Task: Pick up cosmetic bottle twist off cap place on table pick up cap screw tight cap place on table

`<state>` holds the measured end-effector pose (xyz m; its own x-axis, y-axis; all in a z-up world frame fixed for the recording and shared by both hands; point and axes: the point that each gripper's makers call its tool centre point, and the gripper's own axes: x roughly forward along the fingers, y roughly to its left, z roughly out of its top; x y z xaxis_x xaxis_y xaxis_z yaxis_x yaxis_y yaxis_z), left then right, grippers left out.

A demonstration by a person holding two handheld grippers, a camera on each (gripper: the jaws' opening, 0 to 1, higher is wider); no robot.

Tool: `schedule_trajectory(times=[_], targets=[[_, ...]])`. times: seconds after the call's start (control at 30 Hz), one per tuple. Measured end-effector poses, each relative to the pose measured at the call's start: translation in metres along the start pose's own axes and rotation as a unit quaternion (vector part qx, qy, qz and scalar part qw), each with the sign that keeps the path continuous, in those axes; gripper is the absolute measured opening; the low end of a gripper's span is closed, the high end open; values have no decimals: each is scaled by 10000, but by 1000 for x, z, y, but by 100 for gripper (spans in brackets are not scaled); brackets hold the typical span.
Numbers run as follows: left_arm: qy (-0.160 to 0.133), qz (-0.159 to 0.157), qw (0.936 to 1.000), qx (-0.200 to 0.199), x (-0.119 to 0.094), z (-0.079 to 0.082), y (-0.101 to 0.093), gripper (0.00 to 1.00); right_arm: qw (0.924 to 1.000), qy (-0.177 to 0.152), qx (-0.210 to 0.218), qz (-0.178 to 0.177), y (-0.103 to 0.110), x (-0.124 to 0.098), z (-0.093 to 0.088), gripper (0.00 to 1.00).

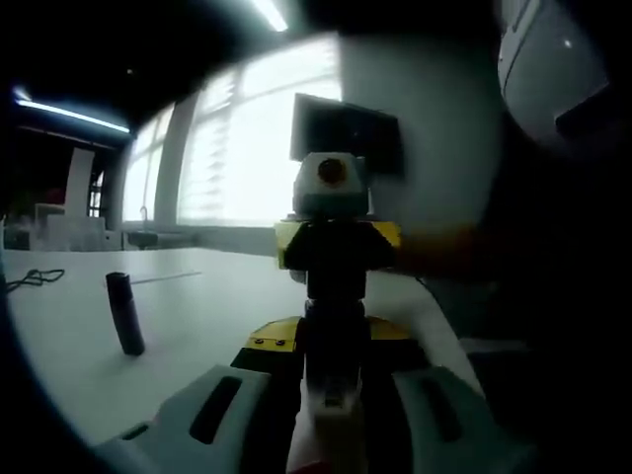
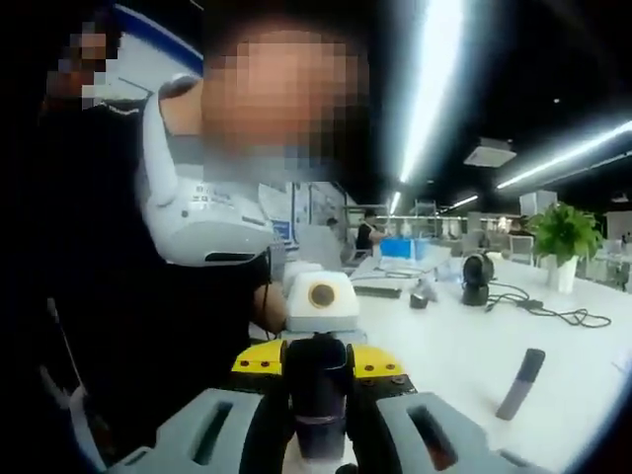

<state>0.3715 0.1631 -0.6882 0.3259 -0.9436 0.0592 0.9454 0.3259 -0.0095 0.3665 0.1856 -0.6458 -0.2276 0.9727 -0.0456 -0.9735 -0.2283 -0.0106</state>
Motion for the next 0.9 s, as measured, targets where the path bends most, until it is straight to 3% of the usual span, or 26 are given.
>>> schedule_trajectory(times=[0.13, 0.23, 0.33, 0.43, 0.5, 0.63, 0.7, 0.8, 0.9], targets=[[-4, -2, 10000, 3, 0, 0, 0, 12, 10000, -34, 20, -22, -2, 1, 2, 16], [1, -2, 10000, -18, 1, 0, 1, 12, 9993, -58, 348, -99, -3, 2, 2, 18], [2, 3, 10000, -13, 0, 0, 1, 12, 9981, -200, 578, 118, 6, 3, 5, 36], [1, 4, 10000, -10, 0, -1, 1, 12, 9987, -220, 461, 30, 3, 2, 6, 36], [1, 5, 10000, -6, 0, 0, 1, 12, 9991, -172, 364, -101, -16, -36, 2, 36], [-1, 5, 10000, 2, 0, 0, 1, 12, 9971, -214, 302, -672, -23, -30, 5, 38], [1, 9, 10000, 4, 0, -1, 1, 12, 9936, -461, 346, -967, -25, -28, 12, 38], [0, 8, 10000, 14, 0, -1, 1, 12, 9848, -877, 454, -1426, -28, -31, 23, 40], [0, 12, 10000, 23, 0, -1, 1, 12, 9704, -721, 365, -2276, -35, -38, 18, 42]])
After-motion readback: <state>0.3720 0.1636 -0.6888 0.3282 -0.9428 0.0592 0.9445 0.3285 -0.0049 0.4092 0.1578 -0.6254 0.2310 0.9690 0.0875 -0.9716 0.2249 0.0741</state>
